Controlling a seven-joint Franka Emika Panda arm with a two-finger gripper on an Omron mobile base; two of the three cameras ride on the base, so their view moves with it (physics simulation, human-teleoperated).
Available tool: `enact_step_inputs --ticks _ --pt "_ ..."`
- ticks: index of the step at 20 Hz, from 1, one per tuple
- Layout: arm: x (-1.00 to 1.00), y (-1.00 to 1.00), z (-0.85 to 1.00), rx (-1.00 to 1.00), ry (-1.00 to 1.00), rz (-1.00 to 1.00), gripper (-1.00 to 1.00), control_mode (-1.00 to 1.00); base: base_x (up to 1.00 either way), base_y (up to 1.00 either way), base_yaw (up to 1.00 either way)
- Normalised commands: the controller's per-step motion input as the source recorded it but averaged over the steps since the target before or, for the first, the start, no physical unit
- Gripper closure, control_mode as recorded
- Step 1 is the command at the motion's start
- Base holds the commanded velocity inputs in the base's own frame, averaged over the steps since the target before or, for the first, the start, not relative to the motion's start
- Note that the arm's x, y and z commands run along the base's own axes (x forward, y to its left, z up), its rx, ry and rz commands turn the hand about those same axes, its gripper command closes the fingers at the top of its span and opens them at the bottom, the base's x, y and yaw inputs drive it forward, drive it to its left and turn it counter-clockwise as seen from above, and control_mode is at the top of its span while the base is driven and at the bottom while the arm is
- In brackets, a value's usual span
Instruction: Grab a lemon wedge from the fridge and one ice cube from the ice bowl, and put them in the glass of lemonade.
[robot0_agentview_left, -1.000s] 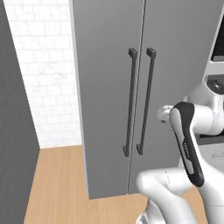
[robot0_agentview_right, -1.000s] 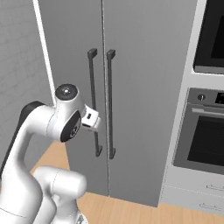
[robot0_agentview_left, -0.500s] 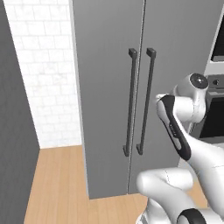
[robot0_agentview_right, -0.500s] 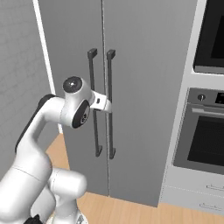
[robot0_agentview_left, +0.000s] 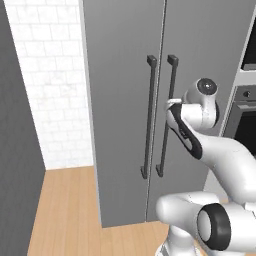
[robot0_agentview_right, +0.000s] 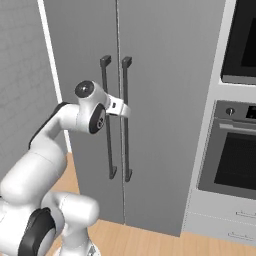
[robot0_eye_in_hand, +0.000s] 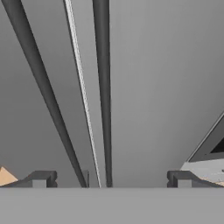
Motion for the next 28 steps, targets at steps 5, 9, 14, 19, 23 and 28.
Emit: enact_step_inputs --ticks 5,9,14,19,23,28 --pt "0.5 -0.04 0.02 0.0 -0.13 0.0 -1.0 -1.0 0.0 0.0 0.0" --pt "0.56 -0.19 0.04 0.01 -0.07 0.0 -1.0 -1.0 0.0 0.0 0.0" --pt "0.72 -0.25 0.01 0.02 0.0 0.0 -1.0 -1.0 0.0 0.0 0.0" --pt "0.86 -0.03 -0.03 0.0 0.0 0.0 -1.0 -1.0 0.0 0.0 0.0" --pt "0.87 0.0 -0.24 -0.01 -0.04 0.0 -1.0 -1.0 0.0 0.0 0.0" --pt "0.73 -0.16 -0.31 0.0 -0.06 0.0 -1.0 -1.0 0.0 0.0 0.0"
